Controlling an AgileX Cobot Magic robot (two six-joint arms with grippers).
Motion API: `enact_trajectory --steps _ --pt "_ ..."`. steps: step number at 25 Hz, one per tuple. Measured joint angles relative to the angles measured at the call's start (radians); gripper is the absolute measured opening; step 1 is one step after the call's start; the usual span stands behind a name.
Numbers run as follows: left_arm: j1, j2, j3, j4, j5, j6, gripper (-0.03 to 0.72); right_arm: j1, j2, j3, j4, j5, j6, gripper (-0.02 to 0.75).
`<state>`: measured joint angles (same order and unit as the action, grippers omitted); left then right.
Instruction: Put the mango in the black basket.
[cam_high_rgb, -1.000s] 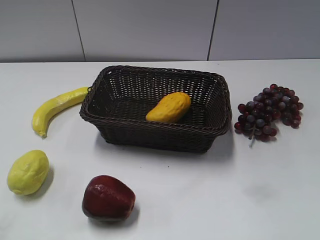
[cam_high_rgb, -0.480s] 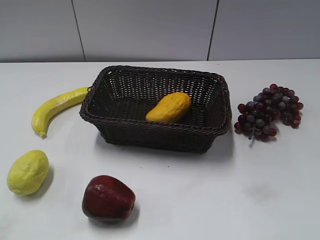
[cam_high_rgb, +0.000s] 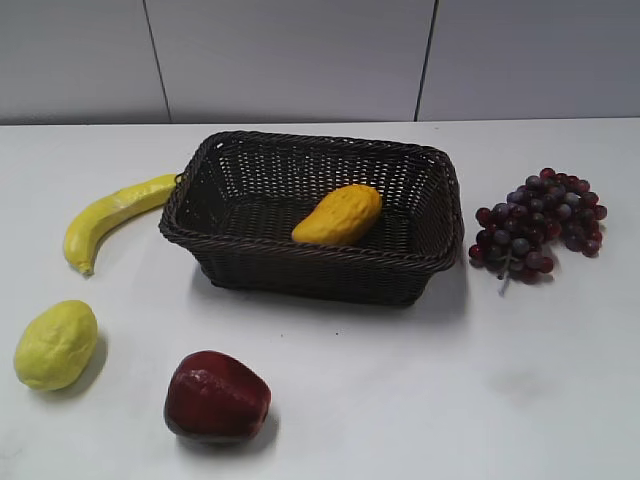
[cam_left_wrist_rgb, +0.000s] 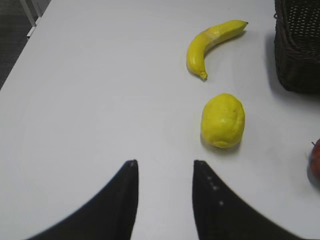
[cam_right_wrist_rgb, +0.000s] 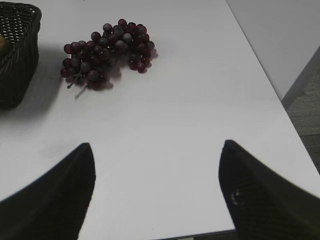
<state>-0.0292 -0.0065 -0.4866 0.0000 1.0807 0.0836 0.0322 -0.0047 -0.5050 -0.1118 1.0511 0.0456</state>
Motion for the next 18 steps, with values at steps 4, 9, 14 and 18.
enact_trajectory --steps 4,9,14,18 --pt "0.000 0.000 0.000 0.000 0.000 0.000 0.272 0.005 0.000 0.000 0.001 0.000 0.000 0.589" --pt "0.000 0.000 0.000 0.000 0.000 0.000 0.272 0.005 0.000 0.000 0.008 0.000 0.000 0.589" --pt "0.000 0.000 0.000 0.000 0.000 0.000 0.272 0.005 0.000 0.000 0.018 0.000 -0.001 0.589" --pt "0.000 0.000 0.000 0.000 0.000 0.000 0.272 0.005 0.000 0.000 0.028 0.000 -0.018 0.589"
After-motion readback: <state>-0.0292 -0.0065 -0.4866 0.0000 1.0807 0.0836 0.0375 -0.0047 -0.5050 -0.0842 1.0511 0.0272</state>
